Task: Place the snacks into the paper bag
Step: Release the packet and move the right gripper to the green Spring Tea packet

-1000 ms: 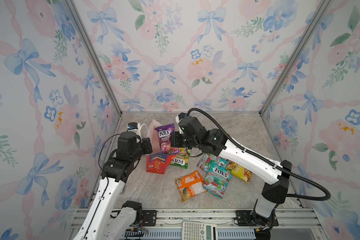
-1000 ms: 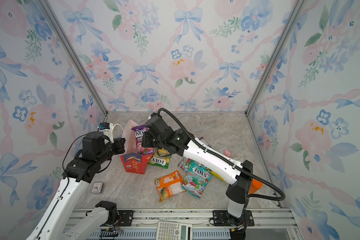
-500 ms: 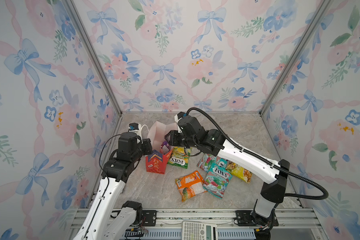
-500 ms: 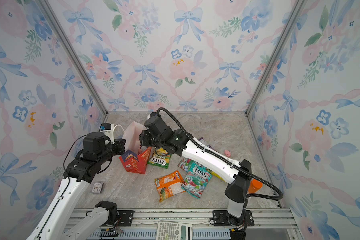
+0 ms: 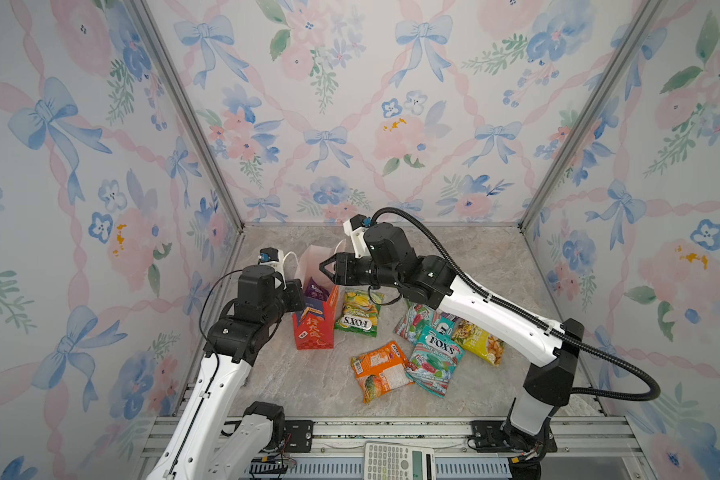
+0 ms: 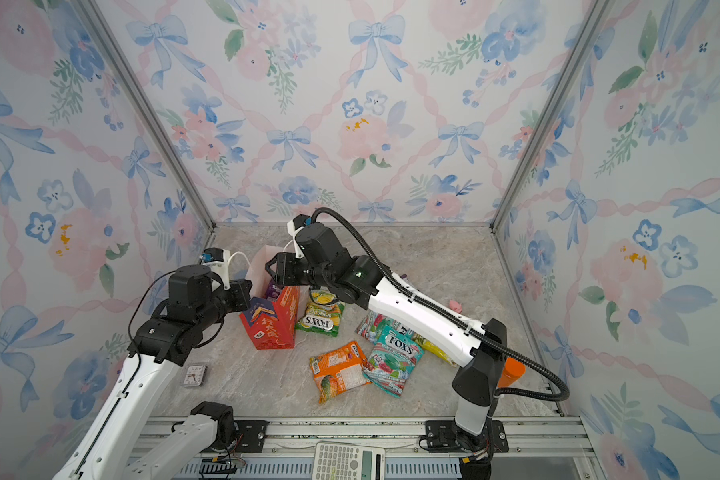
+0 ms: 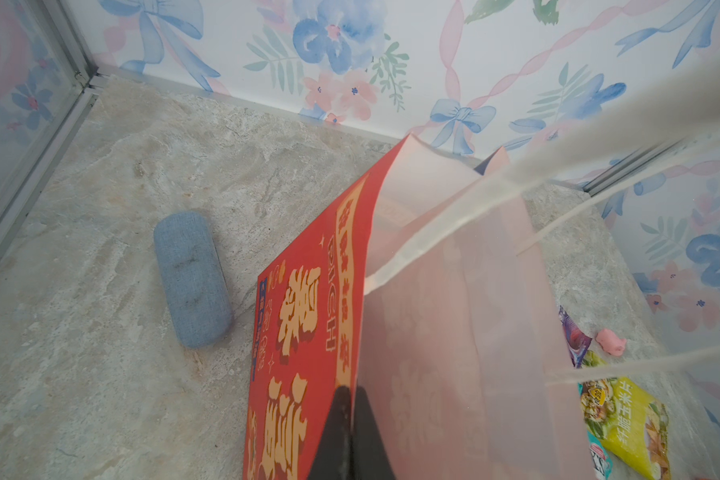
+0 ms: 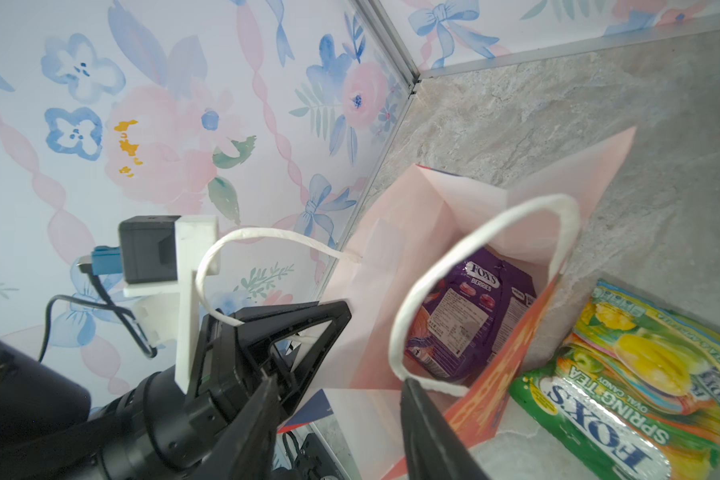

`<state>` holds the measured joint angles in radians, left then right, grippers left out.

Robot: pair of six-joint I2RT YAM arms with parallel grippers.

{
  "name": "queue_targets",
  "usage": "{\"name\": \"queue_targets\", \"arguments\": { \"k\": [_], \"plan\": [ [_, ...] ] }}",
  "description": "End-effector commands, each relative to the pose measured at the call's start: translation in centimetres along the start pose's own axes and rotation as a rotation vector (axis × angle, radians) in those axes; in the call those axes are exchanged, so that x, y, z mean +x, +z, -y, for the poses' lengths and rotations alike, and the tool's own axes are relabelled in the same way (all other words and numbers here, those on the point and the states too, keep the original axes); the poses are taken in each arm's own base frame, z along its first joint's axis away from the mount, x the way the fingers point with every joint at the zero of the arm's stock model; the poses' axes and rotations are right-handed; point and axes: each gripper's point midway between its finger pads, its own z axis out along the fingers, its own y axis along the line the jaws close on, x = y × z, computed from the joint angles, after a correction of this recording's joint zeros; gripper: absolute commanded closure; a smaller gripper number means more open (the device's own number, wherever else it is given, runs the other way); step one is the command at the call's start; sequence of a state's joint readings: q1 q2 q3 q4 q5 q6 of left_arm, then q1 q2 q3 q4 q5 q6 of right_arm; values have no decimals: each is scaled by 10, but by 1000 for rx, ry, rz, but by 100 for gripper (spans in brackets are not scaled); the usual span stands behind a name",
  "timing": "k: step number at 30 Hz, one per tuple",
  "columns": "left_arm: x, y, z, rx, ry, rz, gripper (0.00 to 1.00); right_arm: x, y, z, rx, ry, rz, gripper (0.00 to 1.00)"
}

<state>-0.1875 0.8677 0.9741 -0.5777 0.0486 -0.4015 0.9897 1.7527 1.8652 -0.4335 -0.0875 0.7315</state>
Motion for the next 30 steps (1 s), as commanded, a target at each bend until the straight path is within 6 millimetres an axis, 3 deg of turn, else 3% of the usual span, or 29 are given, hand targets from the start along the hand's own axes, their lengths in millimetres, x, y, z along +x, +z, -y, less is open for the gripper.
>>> {"name": "queue_targets", "arguments": {
  "k": [1, 9, 13, 15, 19, 23, 30],
  "plan": [
    [-3, 3, 3, 16, 21, 9, 100, -24, -43, -11, -57, -72, 68, 49],
    [-4, 10, 6, 27, 24, -7, 100, -30, -85, 24, -14, -77, 153, 43],
    [-7, 13, 10, 41, 24, -9, 100, -20, -92, 83, 138, 27, 143, 44],
    [-10, 12, 12, 51, 21, -6, 100, -6, -88, 117, 229, 90, 100, 44],
    [-15, 13, 20, 90, 21, 3, 100, 25, -73, 163, 326, 172, 16, 47],
    [-18, 18, 30, 136, 16, -11, 100, 50, -55, 193, 374, 217, -47, 48],
    [-15, 20, 29, 135, 11, -21, 100, 98, -15, 230, 408, 309, -171, 47]
  ]
}}
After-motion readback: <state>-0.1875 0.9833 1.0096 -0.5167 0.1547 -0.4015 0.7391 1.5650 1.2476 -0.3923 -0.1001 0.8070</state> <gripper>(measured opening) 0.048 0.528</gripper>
